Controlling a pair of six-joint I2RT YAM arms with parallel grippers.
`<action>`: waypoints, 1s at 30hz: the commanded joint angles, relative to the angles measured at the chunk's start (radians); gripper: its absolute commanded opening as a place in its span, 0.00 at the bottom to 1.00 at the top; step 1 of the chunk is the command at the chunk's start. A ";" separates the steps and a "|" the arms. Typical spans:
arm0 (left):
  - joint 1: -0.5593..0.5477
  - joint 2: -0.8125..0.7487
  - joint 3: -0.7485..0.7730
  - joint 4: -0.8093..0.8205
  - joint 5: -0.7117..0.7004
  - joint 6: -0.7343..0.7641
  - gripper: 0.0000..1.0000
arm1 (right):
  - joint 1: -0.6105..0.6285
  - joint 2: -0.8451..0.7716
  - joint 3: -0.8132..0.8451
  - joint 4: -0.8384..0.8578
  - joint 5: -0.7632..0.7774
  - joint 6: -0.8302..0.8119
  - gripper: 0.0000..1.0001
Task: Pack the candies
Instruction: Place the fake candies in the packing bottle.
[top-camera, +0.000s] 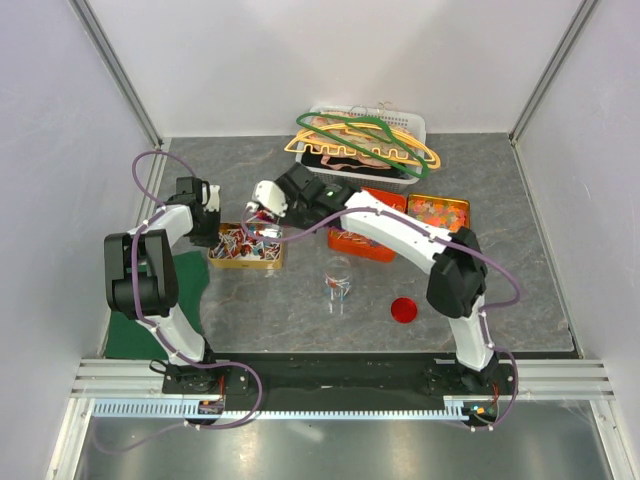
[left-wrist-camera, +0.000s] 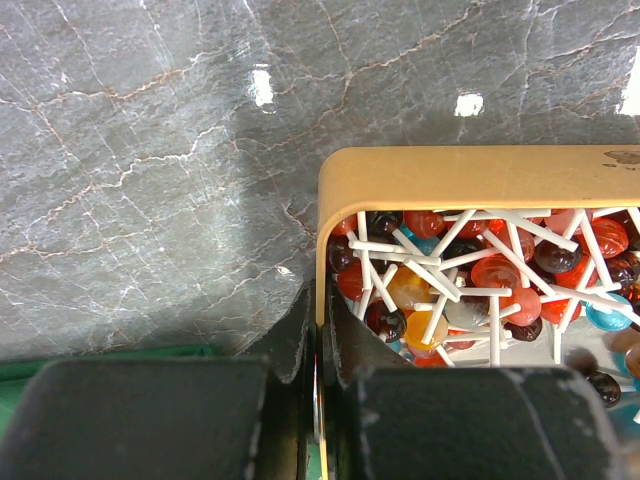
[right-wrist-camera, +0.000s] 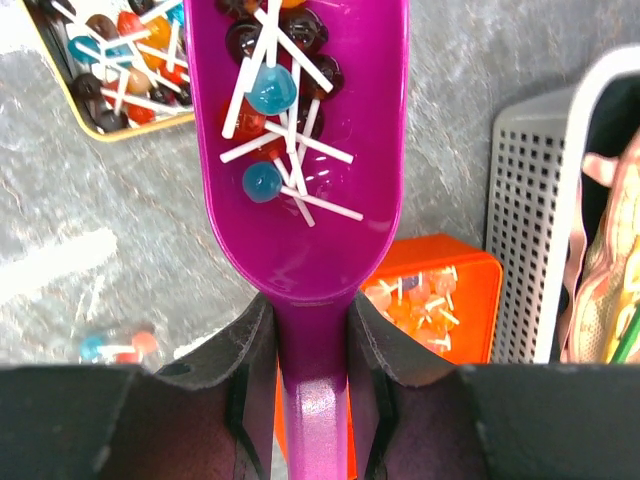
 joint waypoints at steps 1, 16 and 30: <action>0.009 -0.027 0.014 0.017 0.029 -0.014 0.02 | -0.067 -0.139 -0.036 -0.011 -0.162 -0.001 0.00; 0.009 -0.018 0.013 0.020 0.032 -0.012 0.02 | -0.187 -0.399 -0.208 -0.138 -0.316 -0.161 0.00; 0.009 -0.017 0.015 0.018 0.032 -0.011 0.02 | -0.285 -0.621 -0.377 -0.440 -0.287 -0.363 0.00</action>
